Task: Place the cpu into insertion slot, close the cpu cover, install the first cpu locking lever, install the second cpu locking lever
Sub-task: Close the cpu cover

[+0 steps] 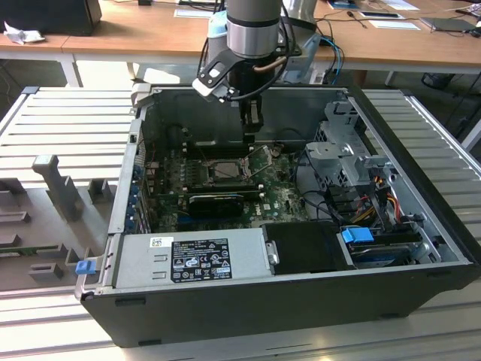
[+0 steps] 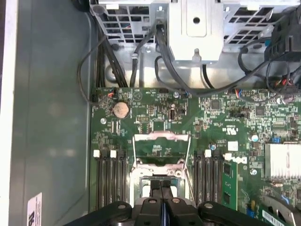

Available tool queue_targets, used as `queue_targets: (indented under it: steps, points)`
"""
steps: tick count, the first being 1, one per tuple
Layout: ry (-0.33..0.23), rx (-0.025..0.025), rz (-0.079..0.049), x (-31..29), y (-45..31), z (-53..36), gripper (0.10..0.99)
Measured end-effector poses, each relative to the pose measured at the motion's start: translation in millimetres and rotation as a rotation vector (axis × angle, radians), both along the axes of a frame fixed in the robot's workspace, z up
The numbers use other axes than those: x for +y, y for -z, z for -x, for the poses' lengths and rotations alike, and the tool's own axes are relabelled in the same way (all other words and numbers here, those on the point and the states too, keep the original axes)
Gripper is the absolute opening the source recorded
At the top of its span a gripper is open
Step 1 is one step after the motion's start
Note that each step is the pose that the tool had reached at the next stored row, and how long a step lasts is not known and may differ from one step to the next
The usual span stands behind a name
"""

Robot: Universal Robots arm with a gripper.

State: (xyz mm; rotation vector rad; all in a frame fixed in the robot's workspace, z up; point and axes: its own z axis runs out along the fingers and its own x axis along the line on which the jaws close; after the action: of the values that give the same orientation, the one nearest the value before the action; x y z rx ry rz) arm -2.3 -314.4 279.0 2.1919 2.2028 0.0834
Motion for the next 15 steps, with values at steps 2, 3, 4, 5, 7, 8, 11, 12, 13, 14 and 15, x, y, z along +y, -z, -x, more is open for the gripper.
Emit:
queue_targets:
  steps: [2, 3, 4, 5, 7, 8, 11, 12, 13, 14, 15]
  points:
    - [0.000, 0.0001, 0.000, 0.1, 0.0, -3.3, 0.106]
    - [0.000, 0.0001, 0.000, 0.1, 0.0, -6.1, 0.106]
    - [0.000, 0.0001, 0.000, 0.4, 0.0, -7.9, 0.106]
    - [0.000, 0.0001, 0.000, 0.5, 0.1, -9.0, 0.106]
    - [0.000, 0.0000, 0.000, 0.9, 0.1, -12.4, 0.106]
    - [0.000, 0.0001, 0.000, 0.9, 0.0, -15.6, 0.106]
    - [0.000, 0.0001, 0.000, 1.0, 0.1, -20.9, 0.106]
    - [0.000, 0.0001, 0.000, 1.0, 0.1, -23.0, 0.106]
    - [0.000, 0.0000, 0.000, 1.0, 0.1, -24.6, 0.106]
    - [0.000, 0.0001, 0.000, 1.0, 0.1, -26.8, 0.106]
    - [0.000, 0.0001, 0.000, 1.0, 0.2, -29.1, 0.106]
